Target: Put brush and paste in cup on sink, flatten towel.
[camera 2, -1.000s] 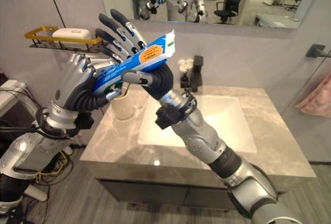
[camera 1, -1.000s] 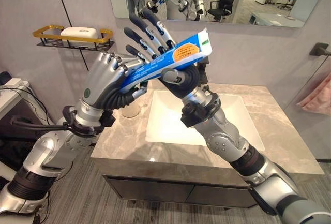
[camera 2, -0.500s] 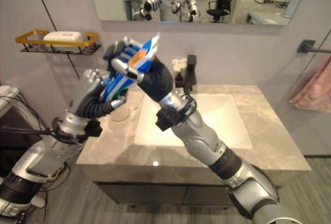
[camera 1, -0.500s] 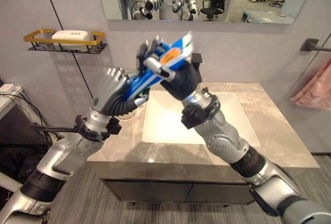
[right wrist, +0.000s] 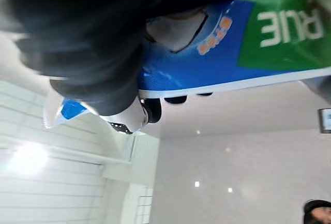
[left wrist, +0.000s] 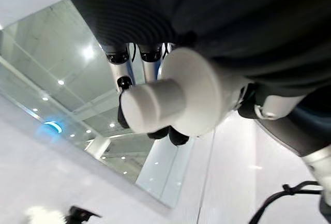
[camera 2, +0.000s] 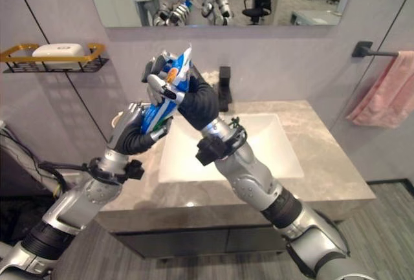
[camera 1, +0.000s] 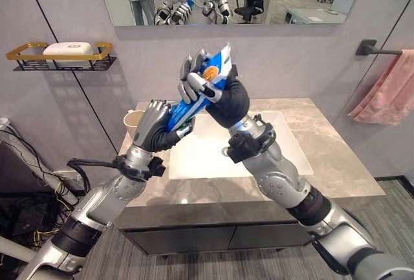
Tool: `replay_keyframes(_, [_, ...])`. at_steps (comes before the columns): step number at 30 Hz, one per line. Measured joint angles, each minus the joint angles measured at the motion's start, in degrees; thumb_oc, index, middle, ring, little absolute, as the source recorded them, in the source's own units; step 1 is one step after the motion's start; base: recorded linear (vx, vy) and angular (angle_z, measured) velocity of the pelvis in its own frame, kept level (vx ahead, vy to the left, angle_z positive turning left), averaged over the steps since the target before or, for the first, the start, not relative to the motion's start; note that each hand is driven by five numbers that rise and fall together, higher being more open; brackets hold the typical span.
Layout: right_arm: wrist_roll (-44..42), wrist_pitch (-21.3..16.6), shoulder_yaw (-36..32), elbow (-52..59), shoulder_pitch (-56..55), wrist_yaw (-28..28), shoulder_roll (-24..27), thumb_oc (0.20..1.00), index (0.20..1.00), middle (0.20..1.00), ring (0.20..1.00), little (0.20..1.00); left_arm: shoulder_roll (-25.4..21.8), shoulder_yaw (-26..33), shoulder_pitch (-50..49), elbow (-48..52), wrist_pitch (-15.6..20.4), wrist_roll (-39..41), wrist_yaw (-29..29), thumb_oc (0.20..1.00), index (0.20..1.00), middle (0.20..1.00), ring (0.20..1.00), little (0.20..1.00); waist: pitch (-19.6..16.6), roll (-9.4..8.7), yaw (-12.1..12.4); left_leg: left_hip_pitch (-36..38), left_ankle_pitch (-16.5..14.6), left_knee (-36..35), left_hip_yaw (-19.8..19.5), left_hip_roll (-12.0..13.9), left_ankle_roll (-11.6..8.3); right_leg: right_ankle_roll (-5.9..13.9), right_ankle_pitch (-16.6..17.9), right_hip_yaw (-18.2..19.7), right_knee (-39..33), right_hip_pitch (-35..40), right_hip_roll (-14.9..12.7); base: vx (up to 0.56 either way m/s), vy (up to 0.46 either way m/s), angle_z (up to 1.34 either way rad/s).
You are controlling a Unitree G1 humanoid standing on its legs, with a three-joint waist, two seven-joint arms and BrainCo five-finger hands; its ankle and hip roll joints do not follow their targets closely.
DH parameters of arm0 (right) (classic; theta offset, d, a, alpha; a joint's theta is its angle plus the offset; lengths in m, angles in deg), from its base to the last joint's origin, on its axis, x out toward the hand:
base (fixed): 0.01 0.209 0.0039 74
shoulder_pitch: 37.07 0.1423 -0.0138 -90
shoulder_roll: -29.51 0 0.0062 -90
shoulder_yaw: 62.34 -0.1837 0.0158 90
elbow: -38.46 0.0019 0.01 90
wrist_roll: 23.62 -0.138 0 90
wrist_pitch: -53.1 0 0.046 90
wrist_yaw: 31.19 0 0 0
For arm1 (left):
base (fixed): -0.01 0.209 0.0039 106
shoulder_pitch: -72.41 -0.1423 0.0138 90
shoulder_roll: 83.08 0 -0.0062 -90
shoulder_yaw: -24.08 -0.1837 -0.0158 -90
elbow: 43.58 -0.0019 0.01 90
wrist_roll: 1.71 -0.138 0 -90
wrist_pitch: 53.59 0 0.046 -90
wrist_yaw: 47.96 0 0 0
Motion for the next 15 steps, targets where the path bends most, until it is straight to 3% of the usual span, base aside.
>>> replay_keyframes(1, [0.0,0.0,0.0,0.0,0.0,-0.2,-0.1,0.200,0.200,0.200,0.200,0.200,0.0,0.0,0.0,0.0,-0.2,0.0,0.0,0.200,0.200,0.200,0.200,0.200,0.0,0.00,0.0,0.0,0.0,0.0,0.0,0.0,0.00,0.00,0.0,0.0,0.0,0.0,0.0,0.00,0.000,0.00])
replay_keyframes(2, [0.0,0.0,0.0,0.0,-0.1,-0.2,-0.1,0.200,0.200,0.200,0.200,0.200,0.0,0.0,0.0,0.0,-0.3,0.1,-0.3,0.762,0.762,0.762,0.762,0.762,0.0,-0.03,0.1,-0.1,0.0,0.0,0.0,0.0,0.00,0.00,0.0,0.0,0.0,0.0,0.0,0.00,0.000,0.00])
replay_keyframes(3, [0.1,0.0,0.0,0.0,-0.1,-0.2,-0.1,0.200,0.200,0.200,0.200,0.200,0.0,0.1,0.0,0.0,-0.6,0.2,-0.6,1.000,1.000,1.000,1.000,1.000,0.0,-0.04,0.2,-0.1,0.0,0.0,-0.1,0.0,0.00,0.00,0.0,-0.1,0.0,0.0,0.0,0.00,0.000,0.00])
replay_keyframes(15, [3.2,-0.5,-1.3,2.0,-0.6,-3.1,-0.6,0.200,0.200,0.200,0.200,0.200,2.9,2.6,-3.5,0.6,-3.2,5.6,-1.0,1.000,1.000,1.000,1.000,1.000,0.4,-1.21,0.5,-1.2,0.2,0.0,-2.0,0.0,-0.08,-0.03,-0.1,-1.8,0.0,0.1,0.0,0.00,-0.002,0.05])
